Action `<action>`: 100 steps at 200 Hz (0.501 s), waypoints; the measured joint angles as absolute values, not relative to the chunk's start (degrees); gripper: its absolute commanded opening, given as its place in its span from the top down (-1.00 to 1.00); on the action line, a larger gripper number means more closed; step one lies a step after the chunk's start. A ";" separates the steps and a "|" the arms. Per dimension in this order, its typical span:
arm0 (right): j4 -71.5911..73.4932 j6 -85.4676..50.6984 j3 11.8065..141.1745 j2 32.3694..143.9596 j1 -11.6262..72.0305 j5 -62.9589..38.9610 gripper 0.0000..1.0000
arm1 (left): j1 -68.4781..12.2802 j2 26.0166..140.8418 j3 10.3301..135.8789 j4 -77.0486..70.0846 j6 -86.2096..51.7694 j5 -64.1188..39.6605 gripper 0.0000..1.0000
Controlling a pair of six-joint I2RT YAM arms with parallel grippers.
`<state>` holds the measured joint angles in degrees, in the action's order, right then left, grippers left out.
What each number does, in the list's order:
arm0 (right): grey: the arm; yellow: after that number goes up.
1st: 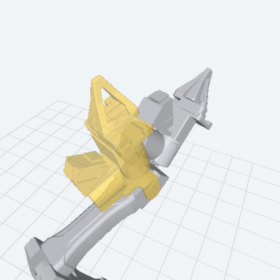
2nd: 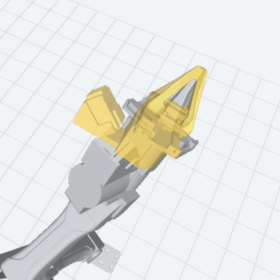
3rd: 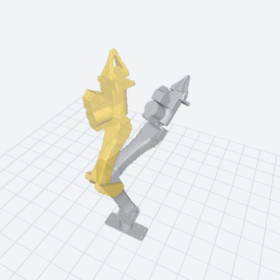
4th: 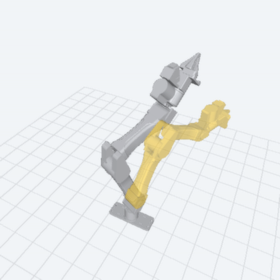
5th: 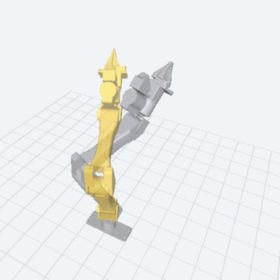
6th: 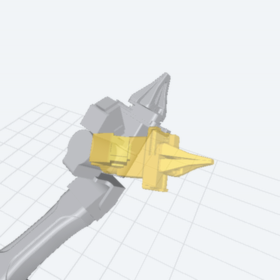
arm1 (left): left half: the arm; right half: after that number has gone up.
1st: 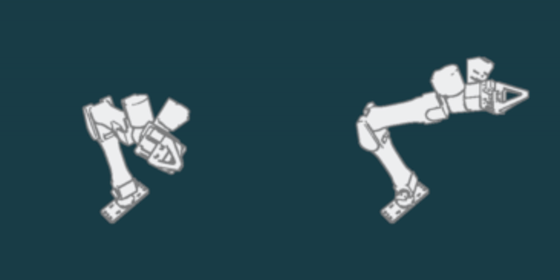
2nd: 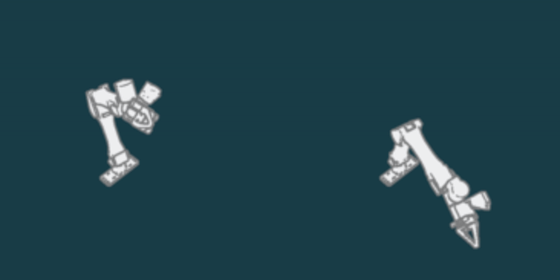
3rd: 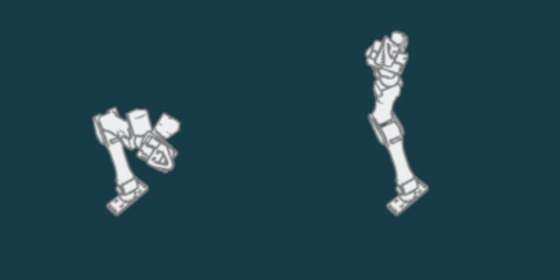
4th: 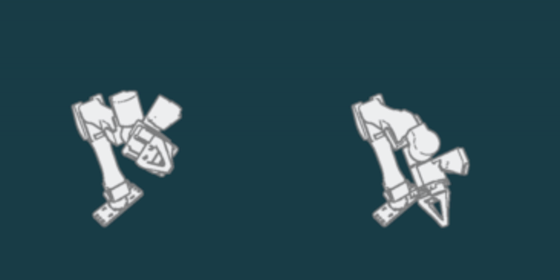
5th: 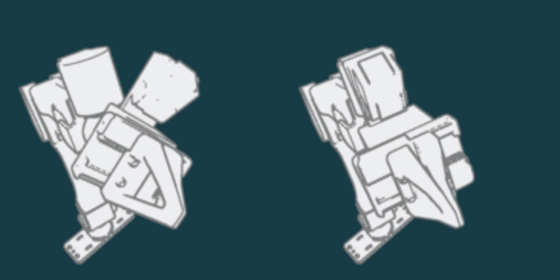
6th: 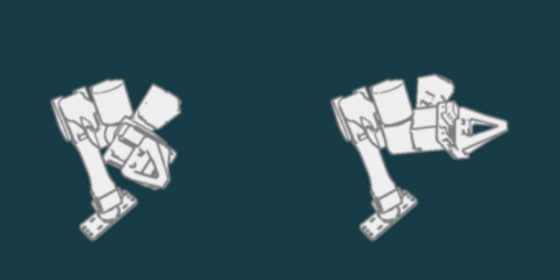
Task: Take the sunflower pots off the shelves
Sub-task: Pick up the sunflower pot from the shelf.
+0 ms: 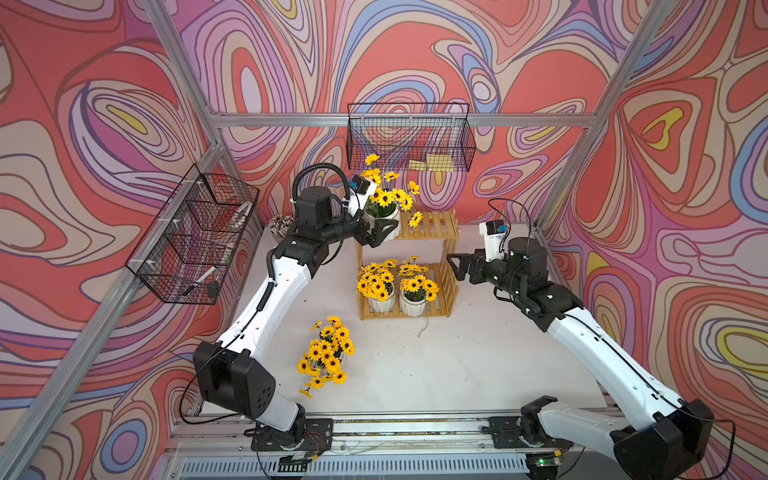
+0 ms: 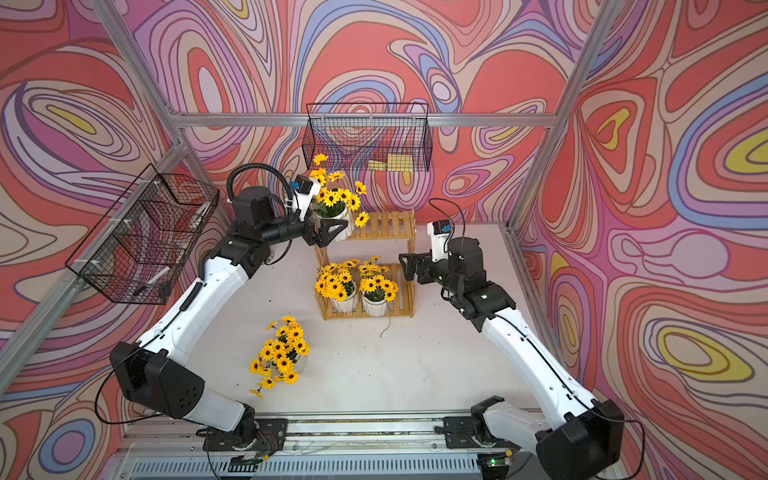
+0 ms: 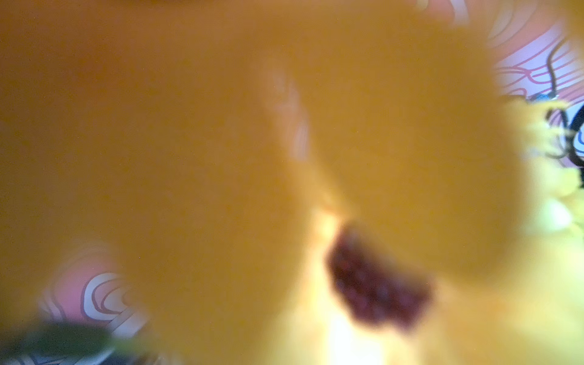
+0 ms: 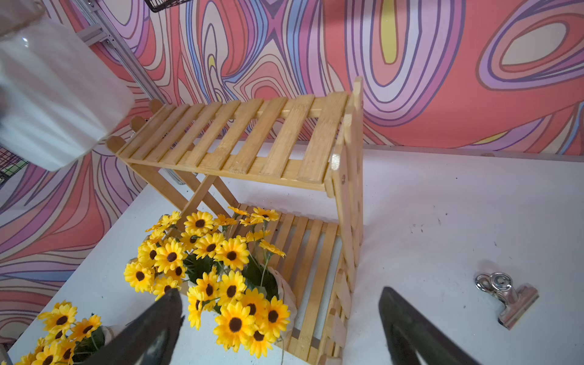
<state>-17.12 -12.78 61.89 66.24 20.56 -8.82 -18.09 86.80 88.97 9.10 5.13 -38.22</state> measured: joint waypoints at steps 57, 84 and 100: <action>-17.12 -12.78 62.54 65.71 20.56 -7.73 -0.97 | -25.45 78.81 81.01 11.94 6.57 -35.81 1.00; -17.12 -12.80 64.34 64.64 20.53 -5.43 -0.97 | -31.05 75.24 76.47 13.45 7.38 -32.67 1.00; -16.88 -12.80 65.36 64.12 20.53 -3.77 -0.96 | -34.65 74.50 75.53 14.46 7.99 -30.85 1.00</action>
